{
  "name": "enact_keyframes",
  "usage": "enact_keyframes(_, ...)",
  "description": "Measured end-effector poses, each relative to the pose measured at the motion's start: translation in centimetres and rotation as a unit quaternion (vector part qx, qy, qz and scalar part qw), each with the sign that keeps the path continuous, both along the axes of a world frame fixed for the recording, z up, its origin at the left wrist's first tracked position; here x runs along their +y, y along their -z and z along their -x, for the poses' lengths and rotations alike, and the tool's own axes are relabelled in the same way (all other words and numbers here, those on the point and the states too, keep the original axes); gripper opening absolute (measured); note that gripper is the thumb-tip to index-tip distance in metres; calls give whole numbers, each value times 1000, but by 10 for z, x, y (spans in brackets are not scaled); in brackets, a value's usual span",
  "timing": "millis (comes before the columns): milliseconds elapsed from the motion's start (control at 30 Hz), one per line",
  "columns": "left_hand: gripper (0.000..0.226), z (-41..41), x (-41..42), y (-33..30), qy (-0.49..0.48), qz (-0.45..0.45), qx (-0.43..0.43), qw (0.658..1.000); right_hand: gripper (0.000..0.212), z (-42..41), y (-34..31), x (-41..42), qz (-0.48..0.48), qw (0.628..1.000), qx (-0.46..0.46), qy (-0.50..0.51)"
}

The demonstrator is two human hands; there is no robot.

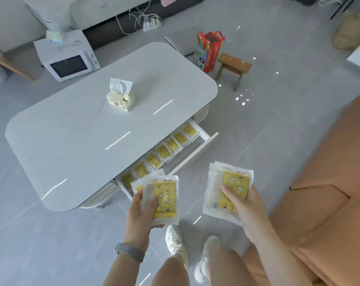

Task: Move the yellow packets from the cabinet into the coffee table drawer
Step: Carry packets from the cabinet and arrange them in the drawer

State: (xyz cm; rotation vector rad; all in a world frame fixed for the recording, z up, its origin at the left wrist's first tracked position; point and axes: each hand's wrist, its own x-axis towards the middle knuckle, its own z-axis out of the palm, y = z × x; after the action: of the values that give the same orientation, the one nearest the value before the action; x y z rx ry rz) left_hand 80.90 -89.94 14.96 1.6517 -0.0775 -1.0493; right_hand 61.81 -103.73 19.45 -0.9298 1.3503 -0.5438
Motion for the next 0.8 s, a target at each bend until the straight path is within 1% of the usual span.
enact_keyframes(67, 21, -4, -14, 19, -35, -2, 2, 999, 23, -13, 18, -21, -5, 1000, 10, -28)
enact_keyframes(167, 14, -7, -34, 67, -91, -14, -5, 996, 22, -29, 64, -49, -7, 996, 17, -83)
enact_keyframes(267, 11, -13, -49, 131, -138, -21, 6, 990, 24, -46, 127, -72, -5, 991, 28, -129)
enact_keyframes(433, 21, -28, -67, 240, -200, -32, 3, 979, 24, -75, 245, -97, -5, 982, 43, -186)
enact_keyframes(533, 18, -54, -76, 301, -218, -35, -29, 975, 24, -100, 312, -109, 20, 972, 39, -230)
enact_keyframes(667, 14, -91, -84, 364, -201, -61, -115, 971, 20, -144, 384, -127, 85, 962, 24, -259)
enact_keyframes(733, 8, -101, -85, 385, -204, -66, -151, 965, 19, -167, 414, -132, 124, 951, 13, -284)
enact_keyframes(800, 6, -107, -83, 404, -212, -77, -184, 957, 19, -187, 442, -137, 175, 930, 9, -322)
